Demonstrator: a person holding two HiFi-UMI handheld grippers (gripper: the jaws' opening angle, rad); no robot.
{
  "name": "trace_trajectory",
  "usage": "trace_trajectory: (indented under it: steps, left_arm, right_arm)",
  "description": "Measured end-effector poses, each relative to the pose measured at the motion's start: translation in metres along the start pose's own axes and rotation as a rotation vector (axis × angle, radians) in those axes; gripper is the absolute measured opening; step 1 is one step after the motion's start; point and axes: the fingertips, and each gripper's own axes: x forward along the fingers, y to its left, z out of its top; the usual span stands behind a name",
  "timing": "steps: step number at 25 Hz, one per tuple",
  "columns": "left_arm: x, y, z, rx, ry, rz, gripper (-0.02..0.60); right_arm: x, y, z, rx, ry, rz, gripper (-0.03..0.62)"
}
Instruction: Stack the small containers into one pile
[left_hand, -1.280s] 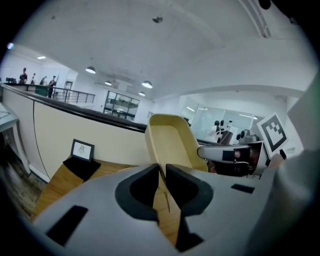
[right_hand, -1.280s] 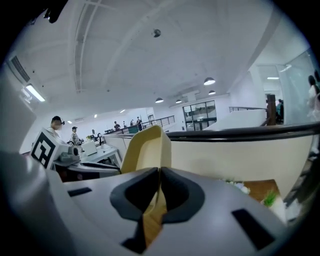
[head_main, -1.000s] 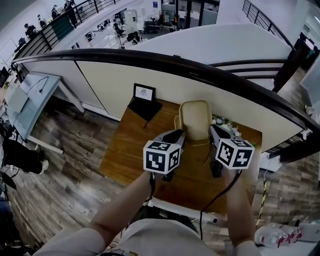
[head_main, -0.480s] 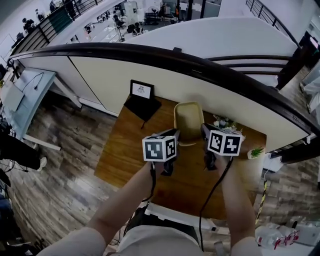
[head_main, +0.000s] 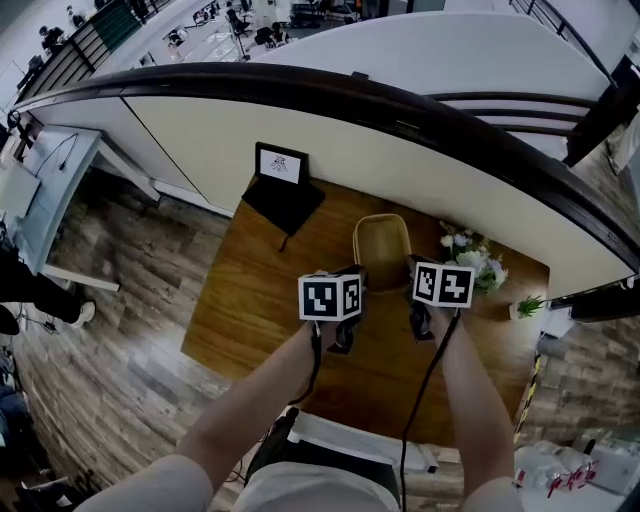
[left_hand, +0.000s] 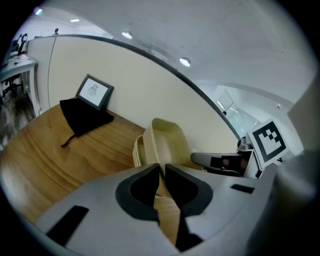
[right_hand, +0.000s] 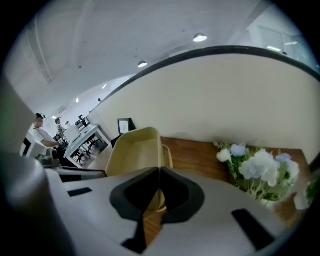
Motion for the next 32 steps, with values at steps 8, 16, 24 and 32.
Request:
trace_trajectory:
  steps: [8, 16, 24, 32]
  left_arm:
    - [0.032, 0.024, -0.017, -0.037, 0.061, 0.012, 0.04]
    - [0.045, 0.046, -0.025, -0.018, 0.088, 0.04, 0.127]
    - [0.051, 0.05, -0.027, -0.044, 0.106, 0.007, 0.15]
    - [0.033, 0.028, -0.007, 0.28, 0.068, -0.004, 0.118]
  right_arm:
    - [0.042, -0.017, -0.022, -0.029, 0.109, -0.009, 0.025]
    - [0.059, -0.028, -0.03, -0.101, 0.119, -0.078, 0.132]
    - [0.075, -0.035, -0.043, -0.06, 0.114, -0.061, 0.14]
    - [0.046, -0.024, -0.035, -0.125, 0.081, -0.063, 0.166]
